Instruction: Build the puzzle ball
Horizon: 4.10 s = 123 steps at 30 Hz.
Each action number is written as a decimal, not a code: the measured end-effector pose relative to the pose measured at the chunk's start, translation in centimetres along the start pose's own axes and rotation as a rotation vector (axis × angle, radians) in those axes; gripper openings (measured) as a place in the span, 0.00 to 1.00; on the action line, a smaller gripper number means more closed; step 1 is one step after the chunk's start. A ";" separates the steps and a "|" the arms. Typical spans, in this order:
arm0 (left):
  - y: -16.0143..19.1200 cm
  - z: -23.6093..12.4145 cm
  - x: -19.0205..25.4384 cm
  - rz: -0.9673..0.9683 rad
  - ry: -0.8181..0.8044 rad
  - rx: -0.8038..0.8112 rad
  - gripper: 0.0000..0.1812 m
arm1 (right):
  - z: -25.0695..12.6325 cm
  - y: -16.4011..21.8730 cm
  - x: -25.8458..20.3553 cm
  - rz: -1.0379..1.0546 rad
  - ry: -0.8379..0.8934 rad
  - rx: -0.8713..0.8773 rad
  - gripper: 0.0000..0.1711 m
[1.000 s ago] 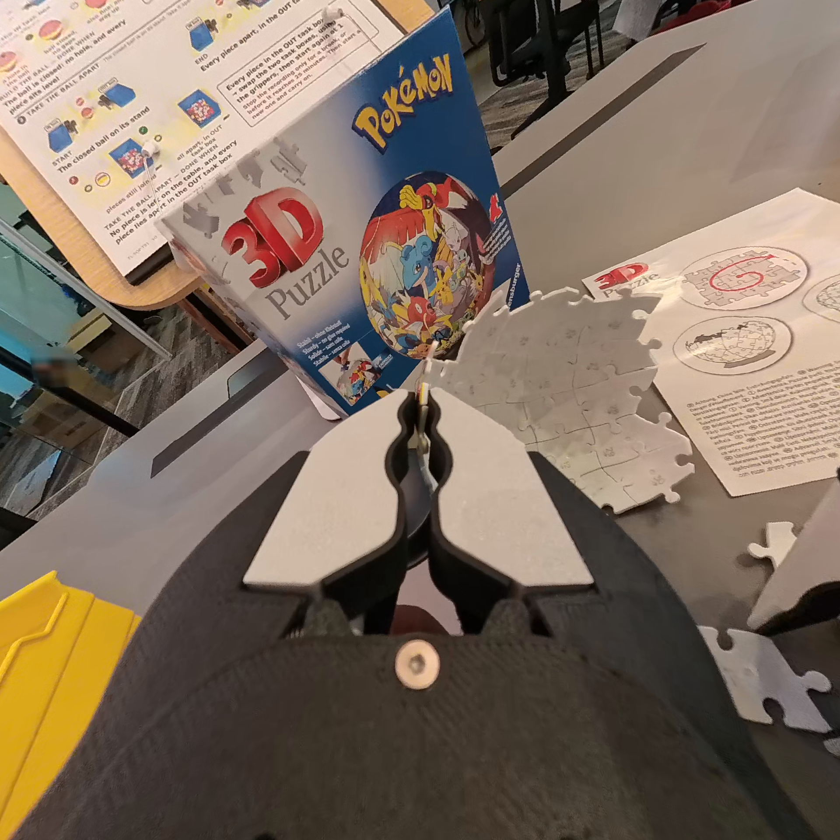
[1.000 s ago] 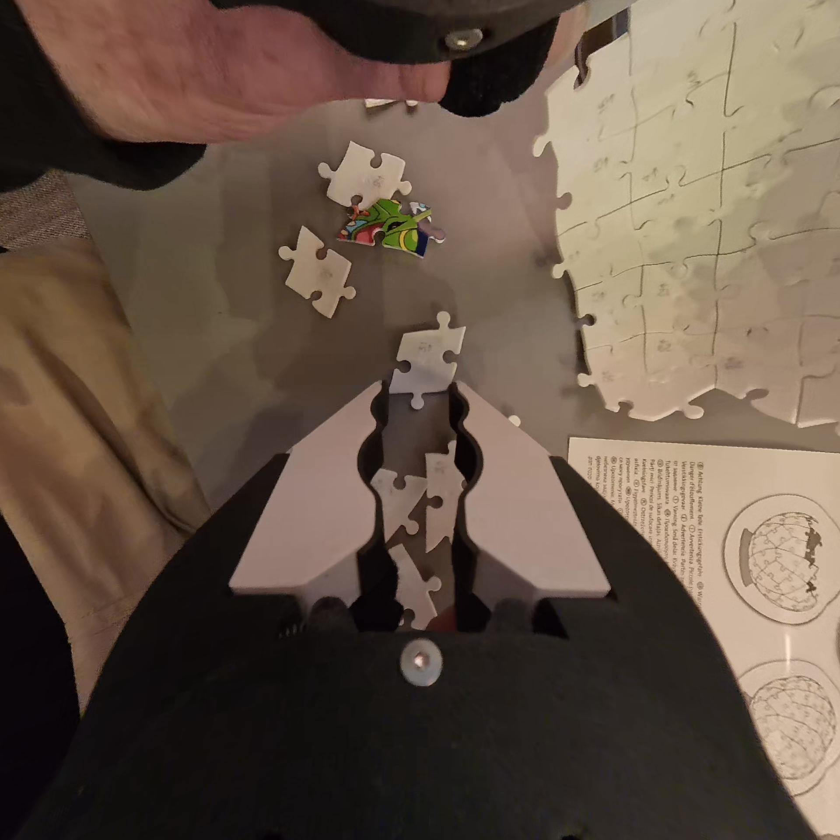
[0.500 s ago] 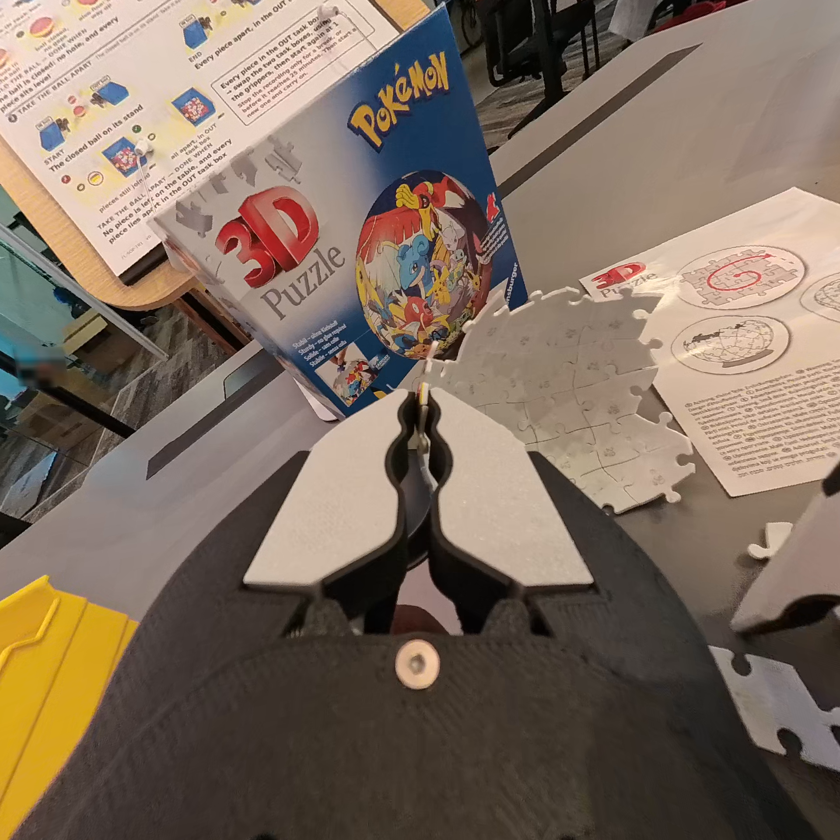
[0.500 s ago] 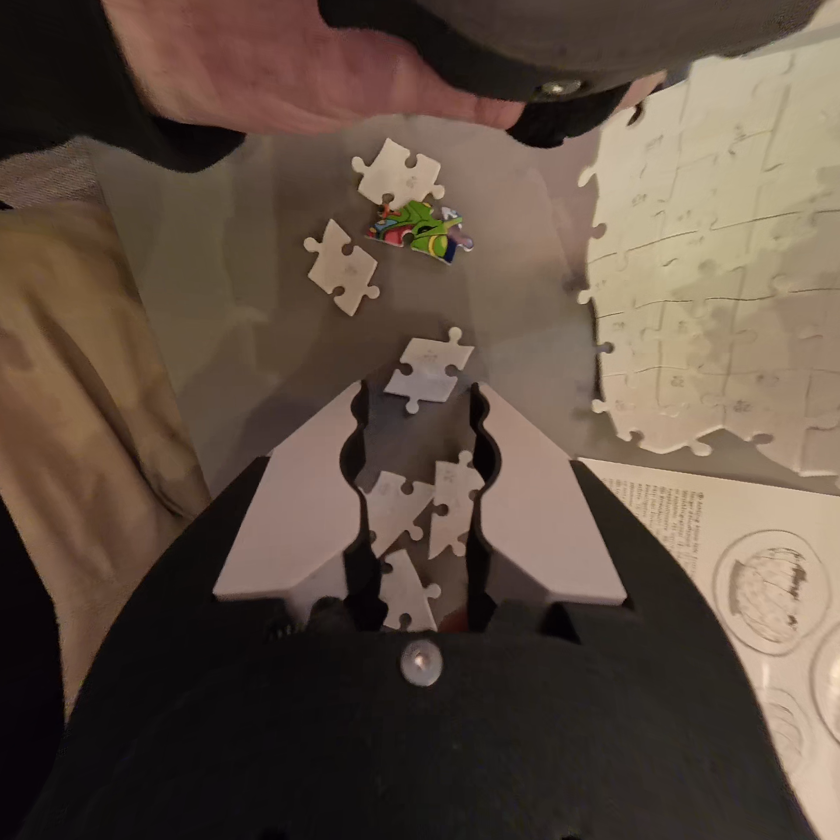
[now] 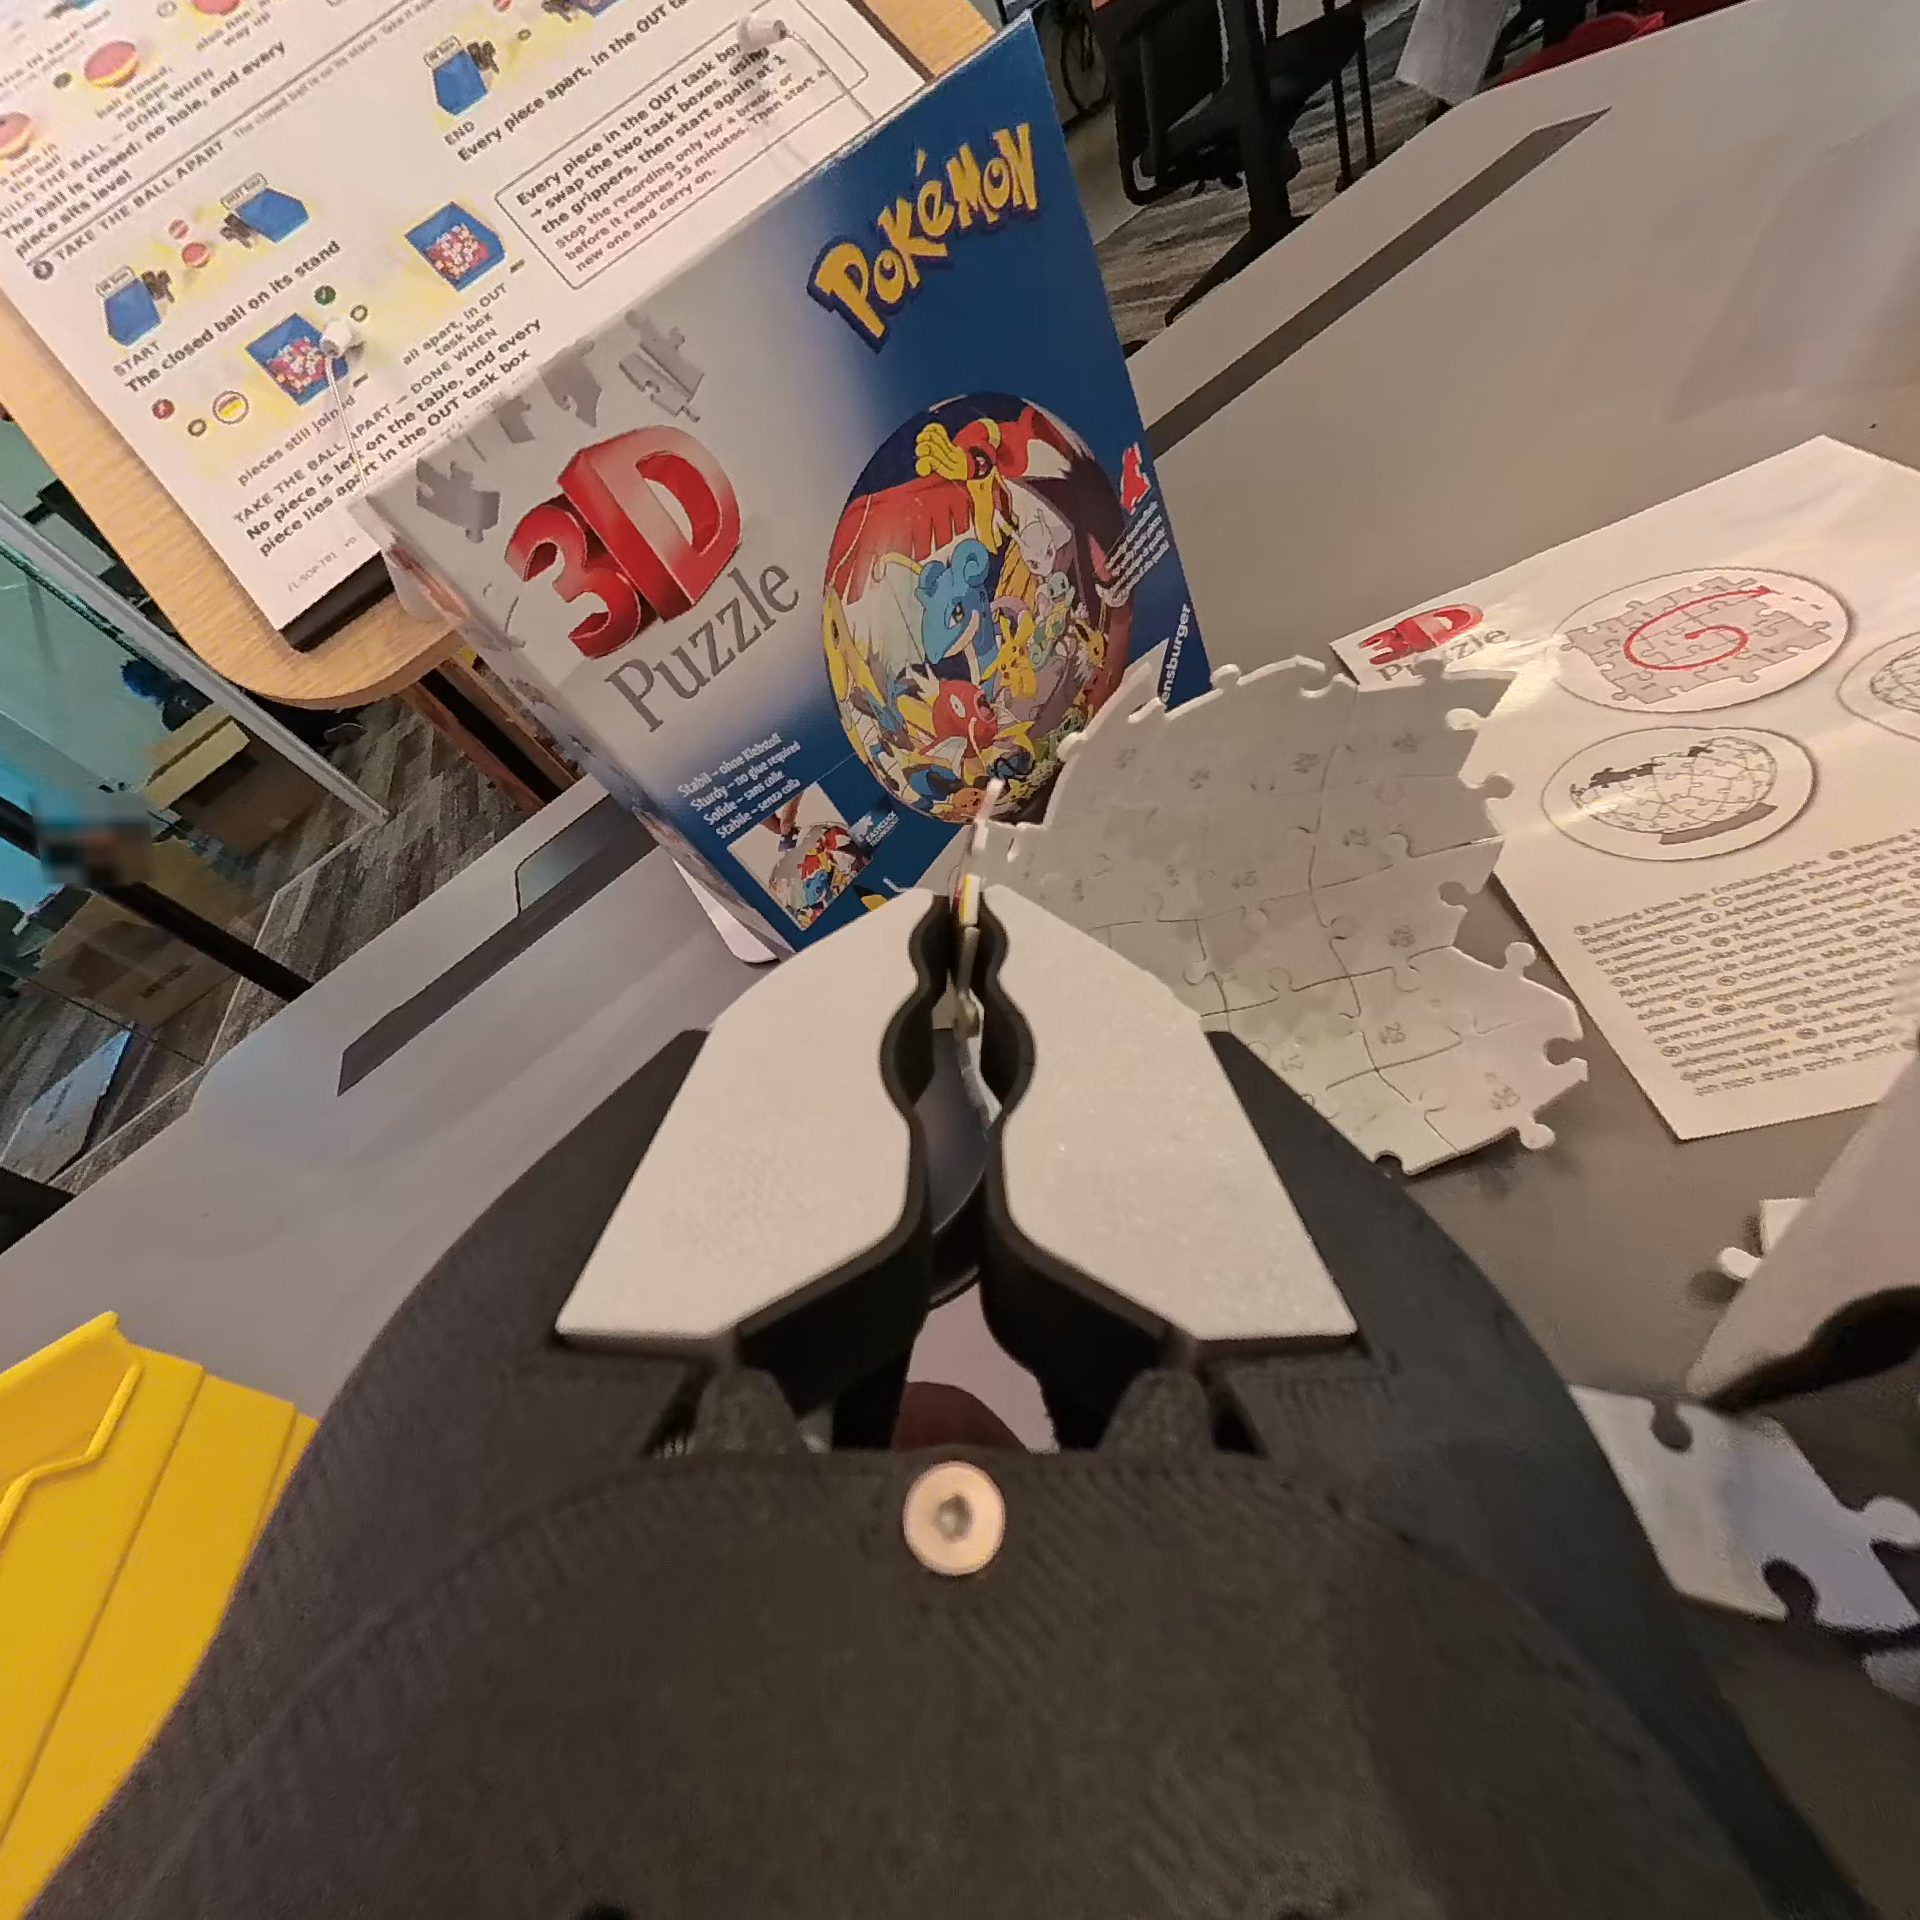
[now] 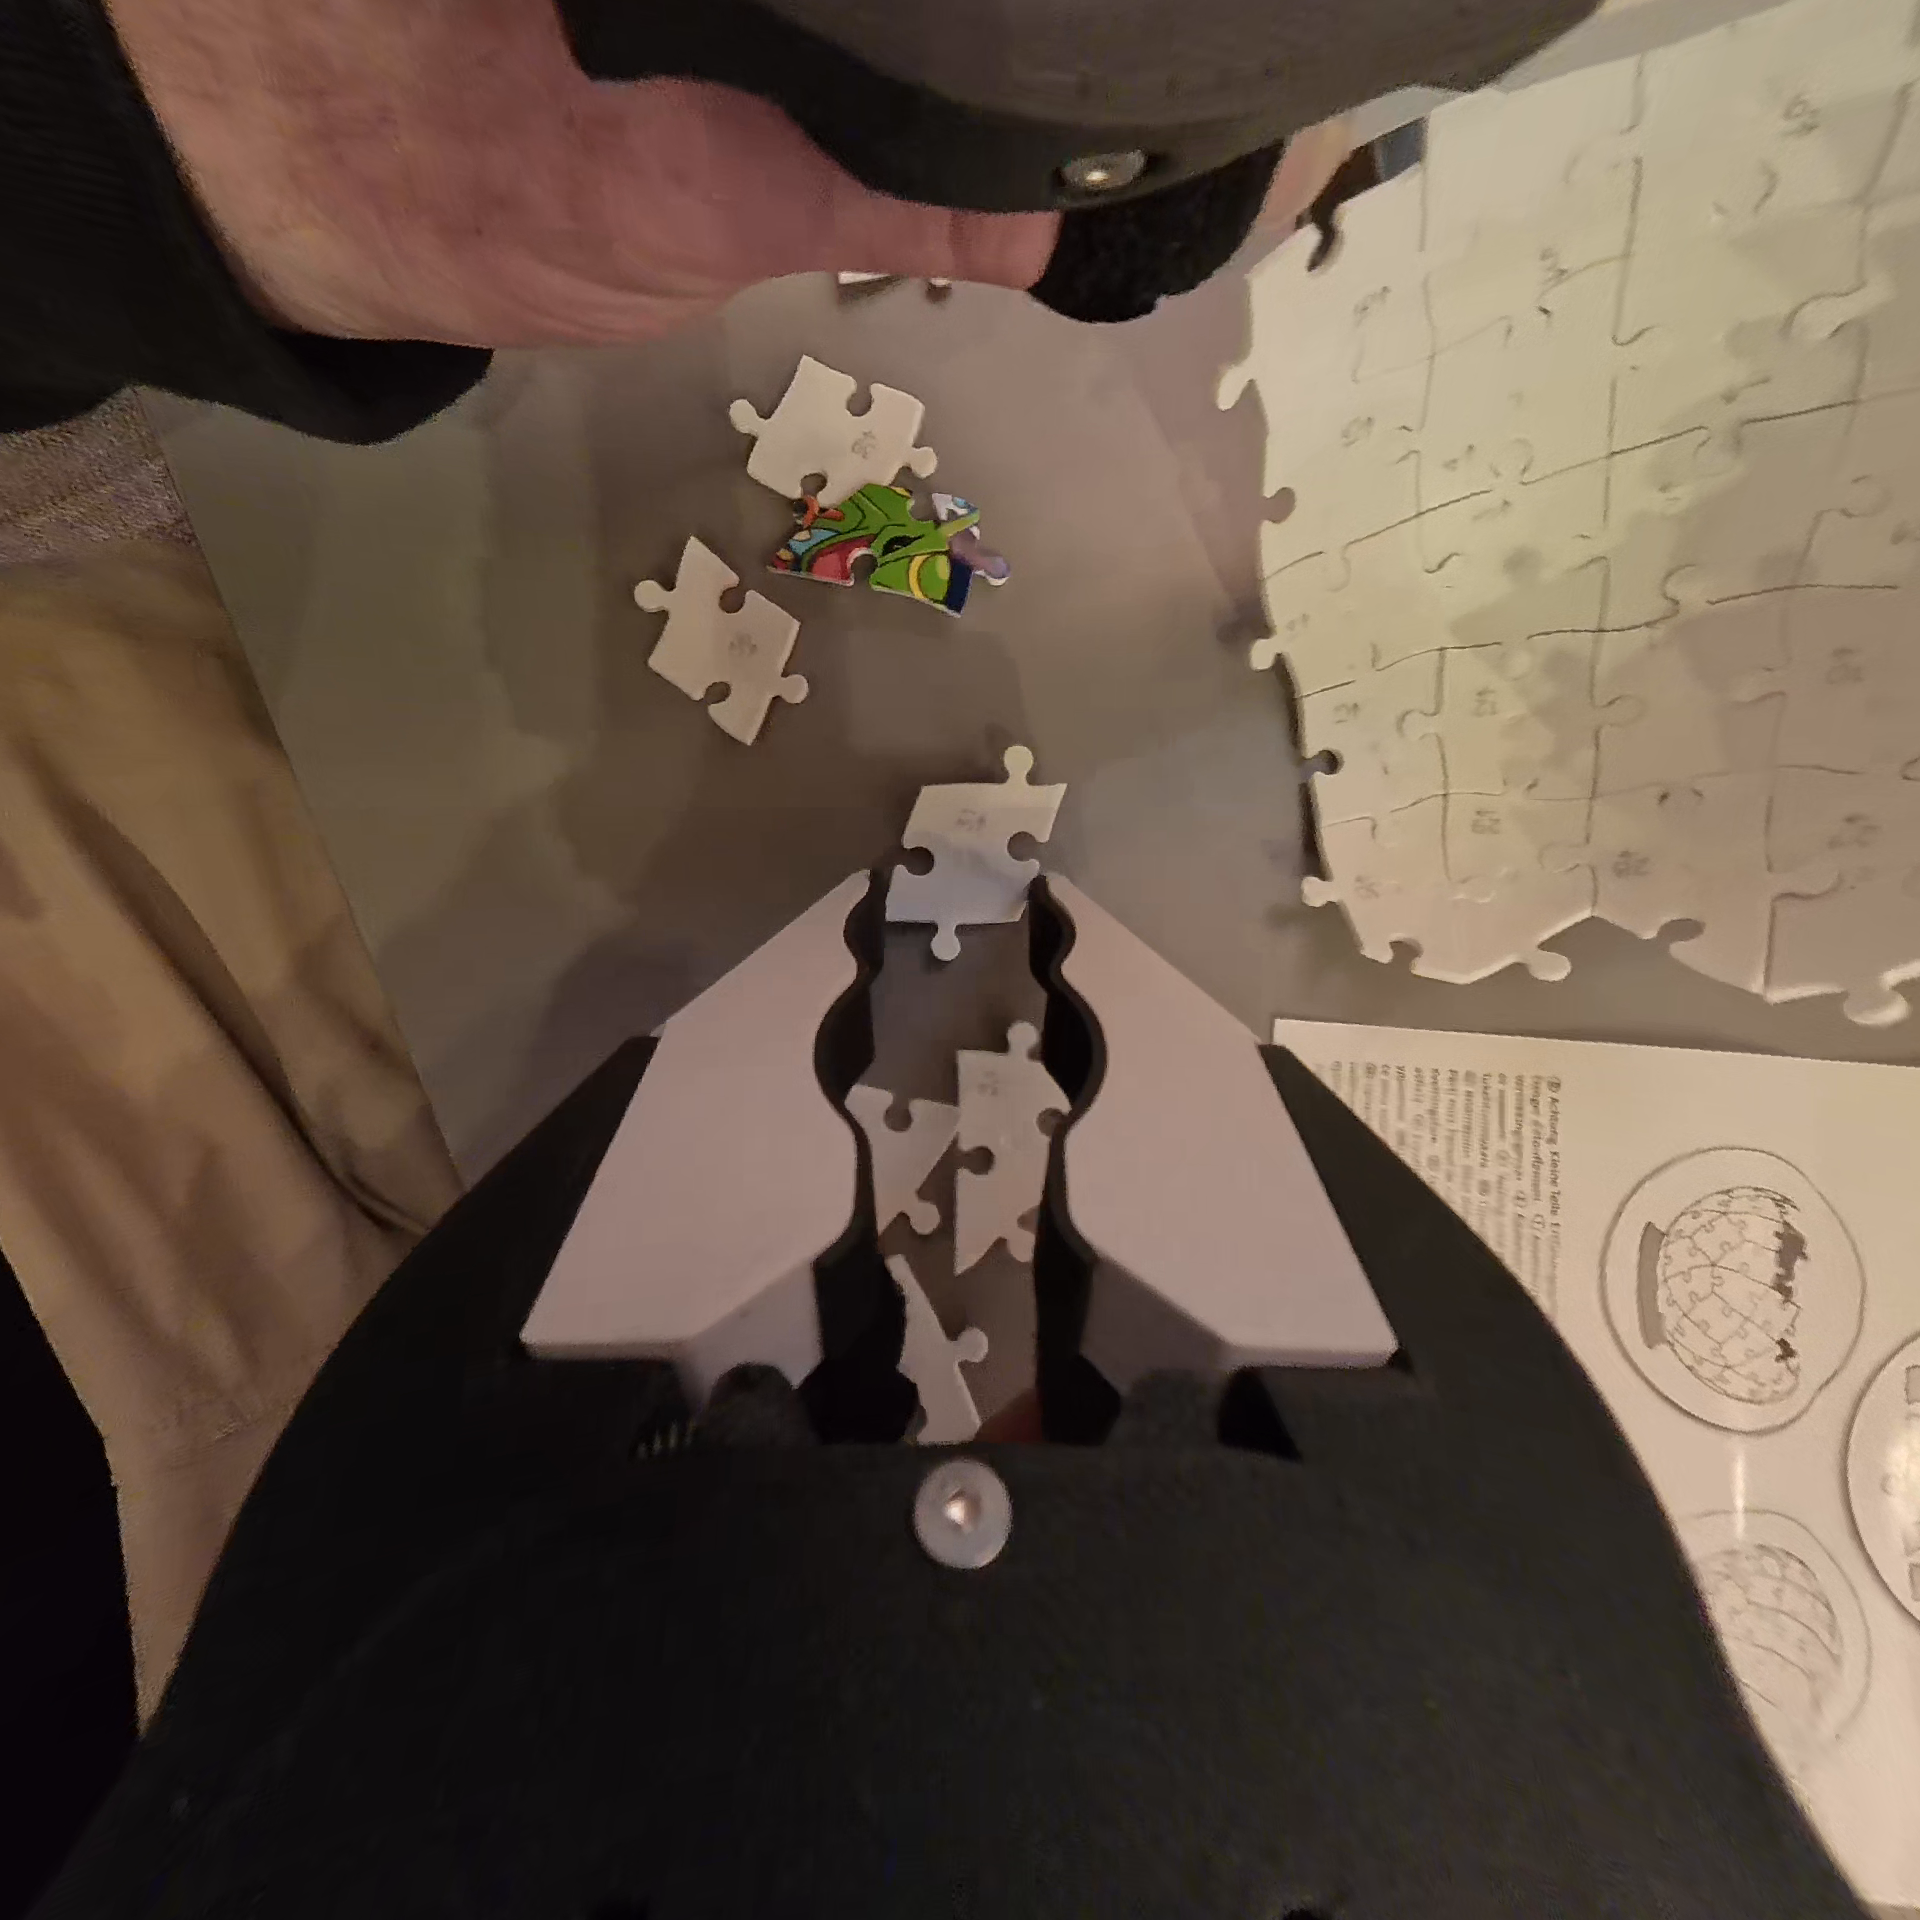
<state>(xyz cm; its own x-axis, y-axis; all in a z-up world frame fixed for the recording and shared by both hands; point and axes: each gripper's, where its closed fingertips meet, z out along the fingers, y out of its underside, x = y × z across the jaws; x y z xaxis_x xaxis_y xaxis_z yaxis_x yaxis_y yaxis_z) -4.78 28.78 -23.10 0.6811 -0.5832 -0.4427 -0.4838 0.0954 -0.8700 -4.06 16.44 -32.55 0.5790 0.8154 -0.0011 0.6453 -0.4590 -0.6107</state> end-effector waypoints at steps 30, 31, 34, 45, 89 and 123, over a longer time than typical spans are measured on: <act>-1.2 -0.3 0.9 0.119 0.002 0.040 0.01 | -0.5 1.2 5.1 -0.168 0.067 -0.215 0.15; -1.2 -0.3 1.0 0.127 0.002 0.042 0.01 | -0.6 1.2 5.1 -0.175 0.070 -0.218 0.15; -1.3 -0.3 1.2 0.133 0.005 0.044 0.01 | -0.6 1.0 5.1 -0.191 0.076 -0.226 0.15; -1.4 -0.4 1.5 0.148 0.013 0.053 0.02 | -0.6 1.2 5.3 -0.231 0.102 -0.271 0.15; -1.9 -0.6 2.0 0.179 0.029 0.082 0.01 | -0.1 0.7 4.7 -0.258 0.005 -0.174 0.14; -2.6 -0.7 2.5 0.208 0.064 0.144 0.02 | -0.4 1.3 4.6 -0.338 -0.094 -0.099 0.09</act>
<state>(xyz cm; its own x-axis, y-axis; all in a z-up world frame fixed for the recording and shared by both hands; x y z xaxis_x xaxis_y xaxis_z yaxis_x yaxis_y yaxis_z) -2.23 26.51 -21.79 0.5370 -0.5885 -0.6044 -0.5234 0.3295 -0.7858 -0.33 19.49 -32.98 0.2795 0.9536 0.1125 0.8402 -0.1862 -0.5094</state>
